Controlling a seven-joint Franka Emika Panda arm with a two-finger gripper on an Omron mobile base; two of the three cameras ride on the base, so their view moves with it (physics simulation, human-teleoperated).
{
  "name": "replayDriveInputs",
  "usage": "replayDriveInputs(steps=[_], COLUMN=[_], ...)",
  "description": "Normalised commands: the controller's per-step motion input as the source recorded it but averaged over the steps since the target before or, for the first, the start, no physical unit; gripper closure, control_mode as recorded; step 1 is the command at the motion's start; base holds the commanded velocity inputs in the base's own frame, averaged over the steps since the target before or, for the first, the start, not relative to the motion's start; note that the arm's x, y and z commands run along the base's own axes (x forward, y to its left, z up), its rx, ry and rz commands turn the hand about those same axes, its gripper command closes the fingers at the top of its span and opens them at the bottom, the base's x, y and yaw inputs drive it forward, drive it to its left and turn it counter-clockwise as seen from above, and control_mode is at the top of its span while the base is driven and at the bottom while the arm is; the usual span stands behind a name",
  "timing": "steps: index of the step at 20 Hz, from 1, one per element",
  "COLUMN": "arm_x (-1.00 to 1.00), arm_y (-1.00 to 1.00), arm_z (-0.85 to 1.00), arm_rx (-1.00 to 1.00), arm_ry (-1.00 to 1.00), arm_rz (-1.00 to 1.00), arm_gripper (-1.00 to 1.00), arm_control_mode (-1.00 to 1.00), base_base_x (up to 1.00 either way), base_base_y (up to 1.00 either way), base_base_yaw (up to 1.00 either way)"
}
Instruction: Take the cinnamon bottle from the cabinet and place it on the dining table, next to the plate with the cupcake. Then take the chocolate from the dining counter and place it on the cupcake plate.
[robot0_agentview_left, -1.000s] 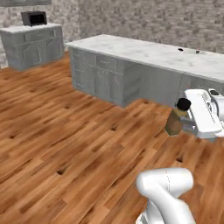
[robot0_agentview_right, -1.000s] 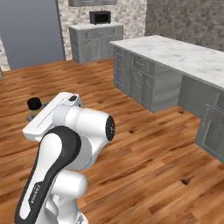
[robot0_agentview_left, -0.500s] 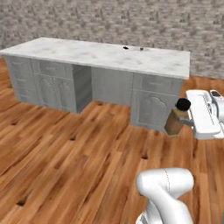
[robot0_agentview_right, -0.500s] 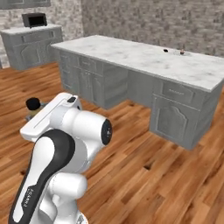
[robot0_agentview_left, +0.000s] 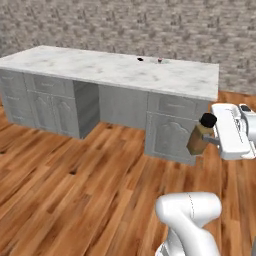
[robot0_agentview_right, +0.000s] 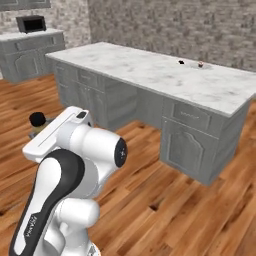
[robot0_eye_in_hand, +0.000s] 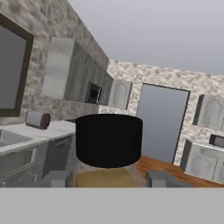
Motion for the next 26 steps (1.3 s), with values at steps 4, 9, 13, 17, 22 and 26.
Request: replayDriveInputs(steps=[4, 9, 13, 17, 22, 26], arm_x=[0.00, 0.00, 0.00, 0.00, 0.00, 0.00], arm_y=[0.00, 0.00, 0.00, 0.00, 0.00, 0.00], arm_z=[0.00, 0.00, 0.00, 0.00, 0.00, 0.00], arm_rx=[0.00, 0.00, 0.00, 0.00, 0.00, 0.00], arm_ry=[0.00, 0.00, 0.00, 0.00, 0.00, 0.00], arm_rz=[0.00, 0.00, 0.00, 0.00, 0.00, 0.00], arm_gripper=[1.00, 1.00, 1.00, 1.00, 1.00, 1.00], arm_control_mode=[1.00, 1.00, 1.00, 1.00, 1.00, 1.00], base_base_x=[0.53, 0.45, 0.34, 0.30, 0.37, 0.25], base_base_y=[-0.60, -0.59, -0.43, -0.34, -0.25, -0.43], base_base_yaw=[0.00, 0.00, -0.18, -0.35, -0.41, -0.30])
